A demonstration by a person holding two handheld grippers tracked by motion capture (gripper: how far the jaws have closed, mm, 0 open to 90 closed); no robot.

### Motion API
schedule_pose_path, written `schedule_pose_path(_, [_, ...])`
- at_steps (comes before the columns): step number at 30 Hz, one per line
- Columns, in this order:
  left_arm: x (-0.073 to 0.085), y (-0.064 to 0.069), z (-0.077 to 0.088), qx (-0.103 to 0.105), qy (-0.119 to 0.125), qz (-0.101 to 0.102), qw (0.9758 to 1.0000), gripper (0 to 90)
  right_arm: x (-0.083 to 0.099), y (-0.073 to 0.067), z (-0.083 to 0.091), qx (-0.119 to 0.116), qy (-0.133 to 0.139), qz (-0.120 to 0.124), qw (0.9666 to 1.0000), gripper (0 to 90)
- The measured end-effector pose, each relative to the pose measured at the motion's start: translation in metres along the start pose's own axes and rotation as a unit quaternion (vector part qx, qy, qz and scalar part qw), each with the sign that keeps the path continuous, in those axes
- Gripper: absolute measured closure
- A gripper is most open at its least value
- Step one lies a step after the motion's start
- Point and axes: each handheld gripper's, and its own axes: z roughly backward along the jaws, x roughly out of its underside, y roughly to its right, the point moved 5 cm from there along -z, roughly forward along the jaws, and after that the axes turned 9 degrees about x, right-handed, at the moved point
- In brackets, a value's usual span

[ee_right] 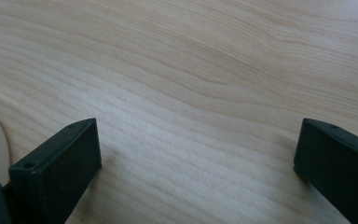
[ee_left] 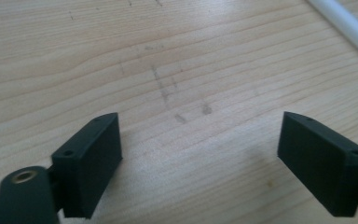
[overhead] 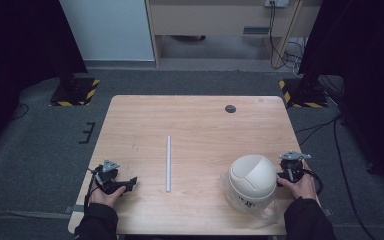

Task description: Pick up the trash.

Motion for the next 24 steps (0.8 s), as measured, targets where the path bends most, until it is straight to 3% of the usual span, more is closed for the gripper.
schedule_pose_path(3, [-0.016, 0.008, 0.015, 0.012, 0.065, -0.001, 0.9978, 14.2, 0.003, 0.002, 0.003, 0.001, 0.000, 0.000, 1.0000, 0.8])
schedule_pose_path(4, [-0.016, 0.008, 0.015, 0.012, 0.065, -0.001, 0.9978, 14.4, 0.003, 0.002, 0.003, 0.001, 0.000, 0.000, 1.0000, 0.8])
schedule_pose_path(6, [-0.028, 0.015, 0.027, 0.030, 0.111, -0.007, 0.9934, 14.4, 0.003, 0.004, 0.003, 0.011, -0.004, -0.010, 0.9999, 1.0])
schedule_pose_path(8, [-0.031, 0.018, 0.031, 0.032, 0.118, -0.008, 0.9924, 14.6, 0.003, 0.005, 0.003, 0.014, -0.004, -0.012, 0.9998, 1.1])
schedule_pose_path(12, [-0.044, 0.030, 0.047, 0.047, 0.160, -0.023, 0.9857, 14.8, 0.004, 0.008, 0.003, 0.023, -0.002, -0.022, 0.9995, 1.1])
schedule_pose_path(13, [-0.044, 0.030, 0.047, 0.047, 0.160, -0.023, 0.9857, 14.9, 0.004, 0.008, 0.003, 0.023, -0.002, -0.022, 0.9995, 1.1])
schedule_pose_path(14, [-0.049, 0.035, 0.053, 0.049, 0.177, -0.028, 0.9826, 14.9, 0.004, 0.008, 0.003, 0.024, -0.002, -0.022, 0.9995, 1.0])
schedule_pose_path(15, [-0.049, 0.035, 0.053, 0.049, 0.177, -0.028, 0.9826, 14.9, 0.004, 0.008, 0.003, 0.024, -0.002, -0.022, 0.9995, 1.0])
schedule_pose_path(18, [-0.056, 0.044, 0.061, 0.053, 0.196, -0.041, 0.9783, 15.8, 0.004, 0.008, 0.003, 0.023, -0.002, -0.021, 0.9995, 0.8])
schedule_pose_path(20, [-0.063, 0.053, 0.066, 0.065, 0.208, -0.057, 0.9742, 15.7, 0.004, 0.007, 0.003, 0.024, -0.002, -0.021, 0.9995, 0.8])
schedule_pose_path(21, [-0.063, 0.053, 0.066, 0.065, 0.208, -0.057, 0.9742, 15.6, 0.004, 0.007, 0.003, 0.024, -0.002, -0.021, 0.9995, 0.8])
schedule_pose_path(24, [-0.069, 0.063, 0.069, 0.073, 0.215, -0.080, 0.9706, 15.6, 0.005, 0.007, 0.003, 0.024, -0.003, -0.020, 0.9995, 0.8])
